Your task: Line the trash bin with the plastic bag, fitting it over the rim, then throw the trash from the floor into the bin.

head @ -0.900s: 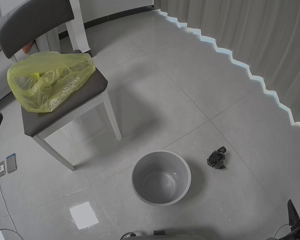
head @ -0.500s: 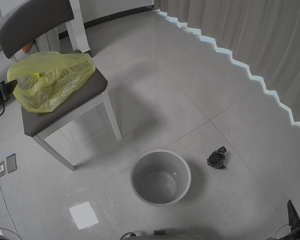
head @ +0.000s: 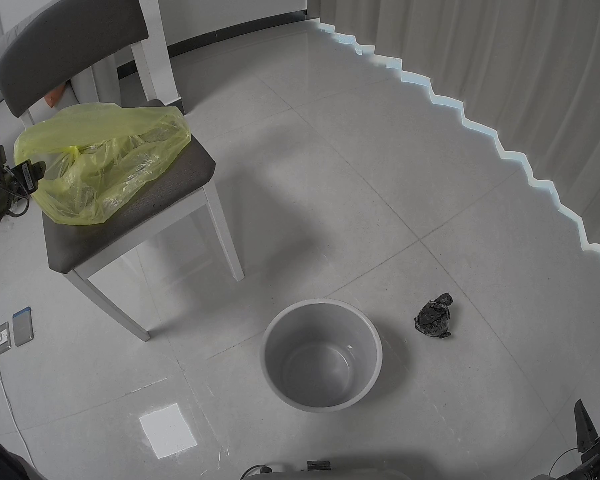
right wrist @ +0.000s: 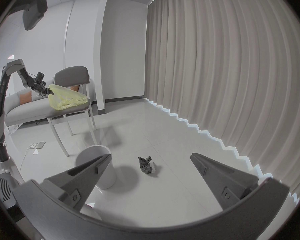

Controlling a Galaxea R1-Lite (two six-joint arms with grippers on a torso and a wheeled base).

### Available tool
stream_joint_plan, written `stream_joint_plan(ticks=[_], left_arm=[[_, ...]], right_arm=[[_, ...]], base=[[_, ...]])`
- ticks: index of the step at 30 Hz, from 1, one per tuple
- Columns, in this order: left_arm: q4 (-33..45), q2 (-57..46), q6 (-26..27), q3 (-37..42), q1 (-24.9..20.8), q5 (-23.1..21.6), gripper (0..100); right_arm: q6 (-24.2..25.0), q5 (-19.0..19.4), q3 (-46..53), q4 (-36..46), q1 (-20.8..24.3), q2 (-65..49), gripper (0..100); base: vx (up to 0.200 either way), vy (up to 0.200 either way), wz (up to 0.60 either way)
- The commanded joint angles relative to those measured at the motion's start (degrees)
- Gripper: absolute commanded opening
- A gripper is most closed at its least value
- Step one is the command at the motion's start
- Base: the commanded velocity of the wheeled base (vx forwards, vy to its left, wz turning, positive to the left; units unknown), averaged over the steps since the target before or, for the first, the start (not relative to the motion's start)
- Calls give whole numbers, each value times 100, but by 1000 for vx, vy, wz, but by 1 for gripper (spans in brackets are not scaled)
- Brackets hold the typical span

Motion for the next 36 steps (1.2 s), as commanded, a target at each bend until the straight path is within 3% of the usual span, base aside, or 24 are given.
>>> stream_joint_plan(ticks=[1,2,3,8,15,19,20,23,24,25,27,28,29,34,36], left_arm=[[-234,582,-5,-213,7,2,100],[-260,591,-5,-213,7,-7,100],[-313,599,-5,-221,7,-16,0],[-278,467,-23,-221,7,-25,0],[-234,37,-32,-142,-37,-376,0],[92,-983,-32,-72,-459,-1211,0],[452,-1466,-23,-151,-828,-1598,0],[1278,-2125,21,-643,-1856,-1906,0],[1454,-2231,21,-749,-2120,-1923,0],[1761,-2433,39,-951,-2770,-1906,0],[2131,-2705,91,-1188,-3632,-1897,0],[2131,-2705,91,-1188,-3632,-1897,0],[2482,-2864,337,-1417,-4300,-1914,0],[3546,-3057,1128,-1680,-5196,-1923,0],[4038,-3031,1172,-1891,-5258,-1941,0]], right_arm=[[-43,-1,101,-6,-5,-93,100],[-43,-1,101,-6,4,-93,100],[-78,8,101,-6,4,-93,100],[115,175,-356,-559,21,-75,100],[185,623,-1235,-384,39,1015,100],[203,966,-2351,-392,39,2245,100],[203,1072,-2843,-392,57,2843,100],[194,1186,-3669,-401,101,3871,100],[185,1204,-3828,-401,145,4065,100],[194,1204,-4179,-401,285,4486,100],[203,1151,-4654,-401,566,5093,100],[203,1151,-4654,-401,566,5093,100],[212,1107,-5111,-410,786,5708,100],[212,773,-5928,-419,1252,6807,100],[212,755,-6157,-419,1313,7106,100]], base=[[0,0,0],[0,0,0],[0,0,0],[0,0,0],[0,0,0],[0,0,0],[0,0,0],[0,0,0],[0,0,0],[0,0,0],[0,0,0],[0,0,0],[0,0,0],[0,0,0],[0,0,0]])
